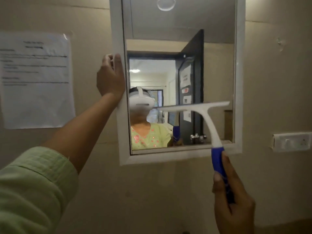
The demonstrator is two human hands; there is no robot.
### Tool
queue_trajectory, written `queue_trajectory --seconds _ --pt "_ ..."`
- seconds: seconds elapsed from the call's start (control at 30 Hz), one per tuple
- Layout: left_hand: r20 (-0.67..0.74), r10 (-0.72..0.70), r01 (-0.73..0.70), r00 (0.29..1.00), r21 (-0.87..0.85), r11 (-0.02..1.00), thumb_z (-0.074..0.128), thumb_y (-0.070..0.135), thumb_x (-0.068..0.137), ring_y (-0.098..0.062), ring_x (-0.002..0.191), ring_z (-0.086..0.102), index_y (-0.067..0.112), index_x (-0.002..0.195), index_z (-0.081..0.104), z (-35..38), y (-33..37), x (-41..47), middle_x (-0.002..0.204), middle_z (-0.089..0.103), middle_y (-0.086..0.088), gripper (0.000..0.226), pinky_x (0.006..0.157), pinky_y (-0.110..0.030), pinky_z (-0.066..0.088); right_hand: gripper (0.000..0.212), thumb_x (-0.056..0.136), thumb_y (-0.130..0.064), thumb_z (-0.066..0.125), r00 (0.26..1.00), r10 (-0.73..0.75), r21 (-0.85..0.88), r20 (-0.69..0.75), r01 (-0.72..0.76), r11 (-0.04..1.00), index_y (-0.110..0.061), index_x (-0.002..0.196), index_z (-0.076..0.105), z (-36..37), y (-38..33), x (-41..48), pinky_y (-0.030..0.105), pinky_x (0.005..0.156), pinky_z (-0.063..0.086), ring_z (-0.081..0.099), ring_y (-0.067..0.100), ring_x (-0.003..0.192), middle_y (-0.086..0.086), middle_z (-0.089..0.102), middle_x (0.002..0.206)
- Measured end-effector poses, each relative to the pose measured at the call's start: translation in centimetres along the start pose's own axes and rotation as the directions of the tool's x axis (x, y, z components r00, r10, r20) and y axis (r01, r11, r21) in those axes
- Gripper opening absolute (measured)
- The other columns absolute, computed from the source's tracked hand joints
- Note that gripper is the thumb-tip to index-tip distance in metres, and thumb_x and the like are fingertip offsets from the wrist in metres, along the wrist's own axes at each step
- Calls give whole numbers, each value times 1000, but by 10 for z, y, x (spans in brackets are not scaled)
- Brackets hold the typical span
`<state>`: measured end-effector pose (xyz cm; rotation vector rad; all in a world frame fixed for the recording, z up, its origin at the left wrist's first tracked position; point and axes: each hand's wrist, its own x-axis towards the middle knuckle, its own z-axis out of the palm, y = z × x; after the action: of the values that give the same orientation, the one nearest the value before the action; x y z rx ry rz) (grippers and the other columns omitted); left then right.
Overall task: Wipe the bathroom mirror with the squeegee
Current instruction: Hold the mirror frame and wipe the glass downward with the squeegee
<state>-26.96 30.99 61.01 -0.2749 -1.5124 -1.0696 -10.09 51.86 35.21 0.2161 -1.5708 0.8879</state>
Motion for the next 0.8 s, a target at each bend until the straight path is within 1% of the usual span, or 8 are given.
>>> queue_trajectory --seconds 0.1,0.17,0.3,0.4,0.5,0.63,0.73,0.8 --pt "6 -2 2 1000 -11 1000 33 45 98 -30 93 62 13 109 56 1 -1 0 103 68 -11 41 70 -31 40 47 94 -43 40 997 -80 88 22 78 993 -43 140 31 21 -22 53 6 45 37 47 2 49 -15 61 81" --pt "24 6 -5 1000 -38 999 31 46 98 -29 90 63 12 109 56 3 -5 0 100 68 -11 44 71 -32 44 49 96 -32 40 986 -167 81 27 165 983 -37 143 28 37 -35 88 3 51 37 49 0 57 -21 57 90" --pt "24 33 -32 999 -69 997 30 47 97 -29 89 62 13 112 56 6 -10 1 99 67 -12 45 72 -35 48 48 100 -22 37 967 -254 108 -15 254 961 -24 146 25 66 -61 157 5 52 39 50 -4 61 -13 49 76" --pt "8 44 -44 999 -73 996 33 45 98 -27 88 62 13 113 56 6 -9 1 99 67 -11 43 68 -30 43 48 100 -16 37 960 -269 144 -80 278 950 -18 145 24 82 -80 200 3 52 39 48 -7 58 -10 46 72" --pt "29 35 -33 999 -76 997 33 44 98 -30 91 62 13 114 56 4 -7 1 101 67 -12 41 75 -39 51 47 101 -15 36 956 -266 147 -123 282 948 -16 146 23 96 -90 226 2 51 38 49 -10 58 -13 47 72" --pt "36 25 -22 999 -66 998 33 44 98 -29 96 62 14 117 55 2 -6 1 105 67 -11 42 81 -41 52 47 102 -20 34 966 -227 142 -121 244 959 -20 147 22 110 -93 240 14 54 45 50 5 60 -3 51 77" --pt "38 38 -35 999 -79 996 33 45 98 -26 94 62 14 117 54 3 -6 0 105 67 -10 42 78 -36 51 48 101 -21 34 969 -234 132 -85 244 961 -22 147 21 118 -92 240 29 58 54 54 13 62 -11 47 73" --pt "35 43 -39 998 -89 995 33 44 98 -24 93 62 13 117 55 4 -7 0 104 67 -10 43 74 -31 47 49 101 -20 35 960 -268 97 -76 274 957 -21 147 21 121 -92 239 33 59 55 56 15 62 -12 45 71"
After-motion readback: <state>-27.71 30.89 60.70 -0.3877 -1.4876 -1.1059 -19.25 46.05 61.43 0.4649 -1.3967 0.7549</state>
